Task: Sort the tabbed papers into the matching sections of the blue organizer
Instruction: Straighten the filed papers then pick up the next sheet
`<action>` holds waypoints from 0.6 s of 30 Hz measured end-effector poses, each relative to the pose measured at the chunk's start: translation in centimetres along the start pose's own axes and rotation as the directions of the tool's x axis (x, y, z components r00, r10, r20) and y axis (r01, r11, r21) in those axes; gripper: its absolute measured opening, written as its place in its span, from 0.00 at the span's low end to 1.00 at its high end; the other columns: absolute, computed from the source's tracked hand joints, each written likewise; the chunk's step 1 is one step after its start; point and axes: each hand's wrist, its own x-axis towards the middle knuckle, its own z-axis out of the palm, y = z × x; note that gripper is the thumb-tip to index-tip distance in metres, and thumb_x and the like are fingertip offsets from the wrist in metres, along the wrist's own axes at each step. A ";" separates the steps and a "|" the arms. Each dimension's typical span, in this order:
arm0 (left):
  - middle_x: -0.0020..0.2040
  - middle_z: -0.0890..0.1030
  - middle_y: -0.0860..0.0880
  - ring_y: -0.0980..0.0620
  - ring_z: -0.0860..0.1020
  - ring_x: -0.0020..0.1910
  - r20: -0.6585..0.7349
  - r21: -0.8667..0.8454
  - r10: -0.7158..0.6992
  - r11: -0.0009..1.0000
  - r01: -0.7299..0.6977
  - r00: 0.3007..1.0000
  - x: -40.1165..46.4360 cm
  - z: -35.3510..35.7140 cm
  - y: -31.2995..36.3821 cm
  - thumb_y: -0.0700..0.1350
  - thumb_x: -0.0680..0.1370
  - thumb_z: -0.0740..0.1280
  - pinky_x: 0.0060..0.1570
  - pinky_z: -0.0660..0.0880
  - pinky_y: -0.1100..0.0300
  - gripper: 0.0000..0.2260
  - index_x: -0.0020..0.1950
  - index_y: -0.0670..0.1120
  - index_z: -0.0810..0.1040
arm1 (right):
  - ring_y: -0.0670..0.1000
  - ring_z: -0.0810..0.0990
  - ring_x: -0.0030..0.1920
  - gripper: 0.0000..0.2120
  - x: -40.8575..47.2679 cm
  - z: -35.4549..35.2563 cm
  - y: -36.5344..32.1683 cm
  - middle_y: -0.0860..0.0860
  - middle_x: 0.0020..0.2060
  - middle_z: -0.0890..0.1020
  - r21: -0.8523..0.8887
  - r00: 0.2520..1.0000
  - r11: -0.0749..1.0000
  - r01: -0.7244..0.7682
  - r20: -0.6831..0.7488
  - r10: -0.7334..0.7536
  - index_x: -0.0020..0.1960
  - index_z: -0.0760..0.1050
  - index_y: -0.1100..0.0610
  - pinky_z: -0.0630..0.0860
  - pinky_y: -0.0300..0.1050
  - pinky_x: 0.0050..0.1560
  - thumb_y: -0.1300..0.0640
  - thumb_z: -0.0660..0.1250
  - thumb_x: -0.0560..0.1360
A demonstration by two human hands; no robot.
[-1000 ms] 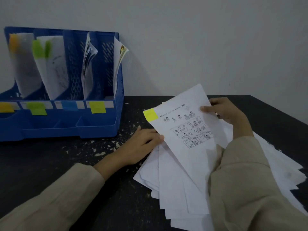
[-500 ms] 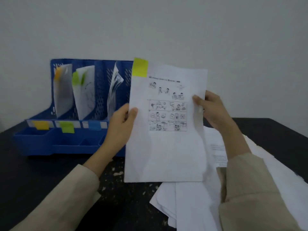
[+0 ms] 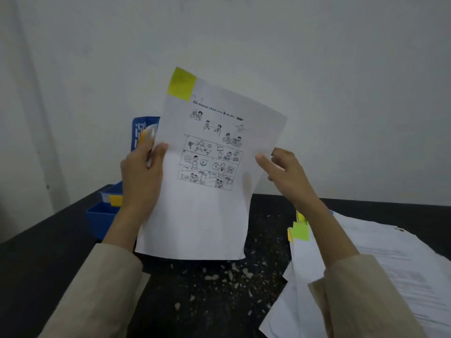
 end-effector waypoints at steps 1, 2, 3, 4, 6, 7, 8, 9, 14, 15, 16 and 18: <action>0.30 0.64 0.46 0.65 0.66 0.27 -0.026 0.020 -0.002 1.000 0.002 1.000 0.3 -0.5 -0.2 0.46 0.81 0.61 0.29 0.62 0.73 0.14 0.47 0.33 0.75 | 0.48 0.67 0.68 0.10 0.0 0.6 -0.2 0.50 0.66 0.71 -0.002 1.000 1.000 -0.007 0.014 0.007 0.56 0.77 0.43 0.67 0.49 0.67 0.43 0.64 0.76; 0.30 0.63 0.46 0.64 0.65 0.26 -0.041 0.033 0.000 0.999 0.002 0.999 0.5 -1.0 -0.4 0.46 0.81 0.61 0.28 0.62 0.73 0.14 0.44 0.35 0.75 | 0.48 0.63 0.70 0.09 -0.1 1.0 -0.3 0.51 0.68 0.68 -0.012 0.999 1.000 -0.021 0.030 0.021 0.56 0.76 0.42 0.63 0.43 0.68 0.44 0.63 0.76; 0.29 0.62 0.48 0.62 0.64 0.26 -0.052 0.047 0.010 0.999 -0.007 0.999 0.7 -1.4 -0.5 0.46 0.81 0.61 0.28 0.61 0.71 0.14 0.37 0.42 0.73 | 0.47 0.60 0.72 0.09 -0.2 1.5 -0.4 0.51 0.70 0.65 -0.032 0.998 0.999 -0.029 0.049 0.031 0.57 0.74 0.42 0.59 0.39 0.66 0.45 0.63 0.77; 0.28 0.62 0.51 0.62 0.63 0.26 -0.059 0.064 0.014 0.998 -0.011 0.998 0.8 -1.8 -0.5 0.46 0.81 0.61 0.28 0.61 0.71 0.15 0.34 0.47 0.68 | 0.48 0.57 0.74 0.11 -0.3 1.9 -0.5 0.51 0.72 0.63 -0.061 0.997 0.998 -0.034 0.070 0.038 0.59 0.74 0.42 0.57 0.39 0.65 0.46 0.63 0.77; 0.28 0.63 0.53 0.61 0.63 0.26 -0.078 0.094 0.019 0.995 -0.011 0.997 1.0 -2.5 -0.7 0.46 0.81 0.61 0.28 0.61 0.71 0.16 0.33 0.50 0.64 | 0.48 0.53 0.75 0.17 -0.4 2.6 -0.5 0.52 0.74 0.59 -0.112 0.993 0.993 -0.034 0.108 0.047 0.66 0.72 0.46 0.56 0.41 0.68 0.46 0.62 0.77; 0.28 0.63 0.53 0.61 0.63 0.26 -0.086 0.108 0.026 0.994 -0.017 0.996 1.1 -2.8 -0.7 0.46 0.80 0.61 0.28 0.61 0.71 0.17 0.32 0.50 0.64 | 0.49 0.53 0.75 0.20 -0.5 3.0 -0.4 0.52 0.75 0.58 -0.135 0.992 0.990 -0.039 0.118 0.055 0.68 0.70 0.47 0.55 0.43 0.70 0.46 0.62 0.77; 0.27 0.63 0.53 0.61 0.64 0.26 -0.093 0.121 0.037 0.992 -0.026 0.995 1.2 -3.0 -0.7 0.46 0.80 0.61 0.28 0.61 0.71 0.17 0.32 0.50 0.64 | 0.49 0.53 0.75 0.21 -0.5 3.2 -0.3 0.52 0.75 0.57 -0.159 0.990 0.986 -0.046 0.122 0.066 0.70 0.68 0.47 0.55 0.45 0.70 0.45 0.61 0.77; 0.27 0.63 0.52 0.60 0.64 0.27 -0.101 0.136 0.048 0.990 -0.034 0.994 1.3 -3.2 -0.8 0.46 0.80 0.61 0.28 0.61 0.70 0.16 0.33 0.49 0.65 | 0.50 0.55 0.74 0.23 -0.6 3.4 0.0 0.52 0.75 0.58 -0.180 0.990 0.983 -0.045 0.127 0.069 0.71 0.66 0.47 0.56 0.44 0.70 0.45 0.61 0.77; 0.27 0.64 0.53 0.53 0.61 0.27 -0.169 0.241 0.123 0.967 -0.080 0.978 1.7 -3.5 0.1 0.45 0.81 0.61 0.29 0.57 0.62 0.14 0.39 0.38 0.73 | 0.47 0.63 0.71 0.28 -0.9 3.7 0.6 0.49 0.73 0.64 -0.192 0.989 0.981 -0.037 0.134 0.063 0.75 0.59 0.53 0.58 0.34 0.61 0.48 0.62 0.78; 0.27 0.64 0.55 0.54 0.62 0.26 -0.186 0.256 0.146 0.962 -0.096 0.972 1.7 -3.4 0.6 0.45 0.81 0.61 0.30 0.56 0.63 0.13 0.41 0.38 0.75 | 0.48 0.64 0.71 0.28 -0.8 3.6 0.6 0.49 0.73 0.64 -0.185 0.989 0.982 -0.038 0.135 0.064 0.75 0.59 0.53 0.59 0.35 0.63 0.49 0.62 0.78; 0.27 0.64 0.57 0.57 0.63 0.25 -0.199 0.274 0.169 0.955 -0.111 0.965 1.7 -3.1 1.2 0.44 0.81 0.61 0.29 0.57 0.64 0.12 0.42 0.38 0.76 | 0.48 0.64 0.71 0.28 -0.8 3.6 0.6 0.49 0.73 0.64 -0.181 0.988 0.983 -0.039 0.139 0.064 0.75 0.59 0.53 0.60 0.37 0.65 0.49 0.62 0.78; 0.27 0.64 0.57 0.59 0.64 0.25 -0.191 0.334 0.222 0.931 -0.149 0.956 2.0 -2.3 2.3 0.44 0.81 0.60 0.28 0.58 0.68 0.12 0.44 0.38 0.77 | 0.48 0.64 0.71 0.28 -0.9 3.4 0.5 0.49 0.73 0.64 -0.155 0.987 0.987 -0.046 0.146 0.069 0.75 0.59 0.53 0.61 0.40 0.68 0.50 0.62 0.78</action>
